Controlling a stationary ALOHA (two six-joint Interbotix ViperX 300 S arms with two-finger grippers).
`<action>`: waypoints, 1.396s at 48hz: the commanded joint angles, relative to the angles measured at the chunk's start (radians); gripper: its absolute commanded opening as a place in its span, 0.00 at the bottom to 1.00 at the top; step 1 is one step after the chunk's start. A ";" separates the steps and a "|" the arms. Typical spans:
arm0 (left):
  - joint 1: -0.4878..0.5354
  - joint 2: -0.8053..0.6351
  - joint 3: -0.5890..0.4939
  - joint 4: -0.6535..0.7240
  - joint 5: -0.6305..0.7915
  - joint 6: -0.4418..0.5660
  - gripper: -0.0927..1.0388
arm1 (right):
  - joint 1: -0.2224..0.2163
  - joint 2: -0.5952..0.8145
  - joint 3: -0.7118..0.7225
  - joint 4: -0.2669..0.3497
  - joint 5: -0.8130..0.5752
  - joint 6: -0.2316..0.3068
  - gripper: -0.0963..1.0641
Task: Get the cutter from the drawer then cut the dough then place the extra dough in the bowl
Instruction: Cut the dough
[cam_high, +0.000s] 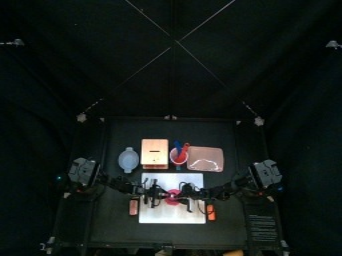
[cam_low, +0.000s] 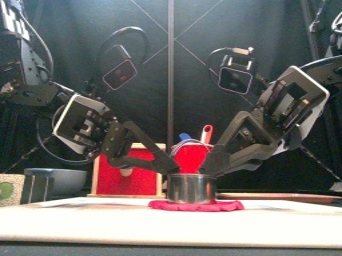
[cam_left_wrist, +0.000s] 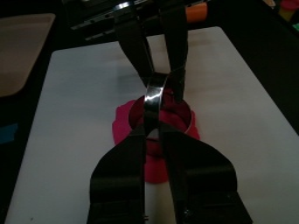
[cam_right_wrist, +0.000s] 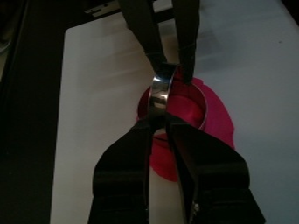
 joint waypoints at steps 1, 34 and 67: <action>-0.035 0.009 0.003 0.005 0.041 -0.002 0.51 | -0.002 0.031 0.006 0.003 0.043 0.011 0.52; -0.035 0.011 -0.006 0.005 0.100 0.002 0.51 | -0.002 0.032 0.005 0.003 0.123 0.011 0.52; -0.035 0.011 -0.009 0.005 0.109 0.002 0.51 | -0.002 0.046 0.003 0.002 0.166 0.012 0.52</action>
